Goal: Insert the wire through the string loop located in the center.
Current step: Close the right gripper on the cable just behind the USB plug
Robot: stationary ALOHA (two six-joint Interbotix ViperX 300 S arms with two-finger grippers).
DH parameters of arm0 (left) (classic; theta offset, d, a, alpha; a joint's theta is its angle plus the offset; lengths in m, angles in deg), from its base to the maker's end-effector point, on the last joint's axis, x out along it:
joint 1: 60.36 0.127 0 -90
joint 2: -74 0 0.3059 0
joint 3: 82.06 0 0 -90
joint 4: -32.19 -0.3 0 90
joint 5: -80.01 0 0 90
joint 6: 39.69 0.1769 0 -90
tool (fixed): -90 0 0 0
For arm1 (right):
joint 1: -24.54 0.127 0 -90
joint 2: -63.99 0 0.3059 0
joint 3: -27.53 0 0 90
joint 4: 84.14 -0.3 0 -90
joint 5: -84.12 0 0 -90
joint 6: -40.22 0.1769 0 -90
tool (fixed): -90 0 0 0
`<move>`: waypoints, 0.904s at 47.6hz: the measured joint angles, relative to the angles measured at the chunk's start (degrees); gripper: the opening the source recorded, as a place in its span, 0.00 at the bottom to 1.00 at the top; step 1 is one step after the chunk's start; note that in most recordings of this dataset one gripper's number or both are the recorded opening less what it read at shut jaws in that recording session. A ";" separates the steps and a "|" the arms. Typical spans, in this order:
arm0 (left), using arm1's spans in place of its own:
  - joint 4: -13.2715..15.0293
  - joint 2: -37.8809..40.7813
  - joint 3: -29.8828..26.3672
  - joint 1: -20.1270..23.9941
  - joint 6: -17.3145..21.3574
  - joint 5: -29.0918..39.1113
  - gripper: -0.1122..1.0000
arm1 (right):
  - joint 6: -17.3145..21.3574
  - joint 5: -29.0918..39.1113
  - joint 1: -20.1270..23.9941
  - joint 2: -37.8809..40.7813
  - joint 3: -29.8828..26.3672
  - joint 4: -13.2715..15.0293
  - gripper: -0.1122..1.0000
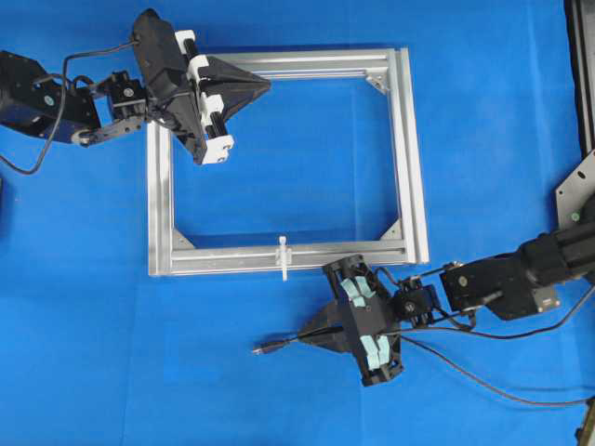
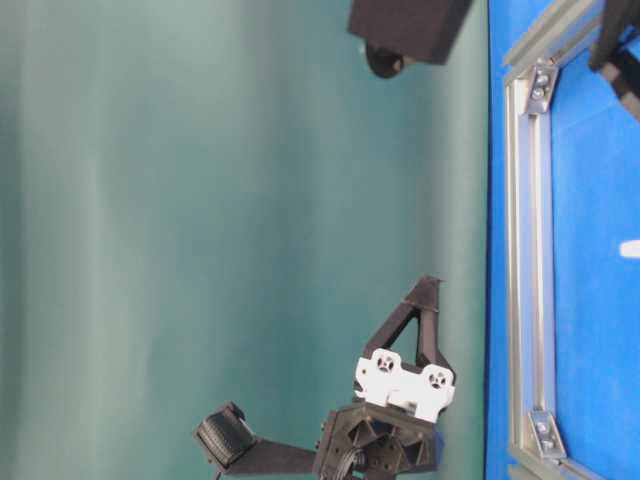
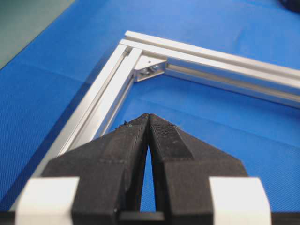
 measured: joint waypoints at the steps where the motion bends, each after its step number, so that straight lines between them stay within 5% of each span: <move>1: 0.00 0.00 0.00 0.00 -0.09 0.00 0.10 | 0.00 0.53 0.00 -0.53 0.00 0.09 0.08; 23: 0.09 0.00 0.00 0.00 0.00 0.00 0.10 | -0.09 10.55 0.00 -12.48 -0.18 0.09 0.08; 43: 0.00 -0.53 0.00 -0.09 0.00 0.00 0.10 | -0.09 11.43 0.00 -13.18 -0.18 0.09 0.08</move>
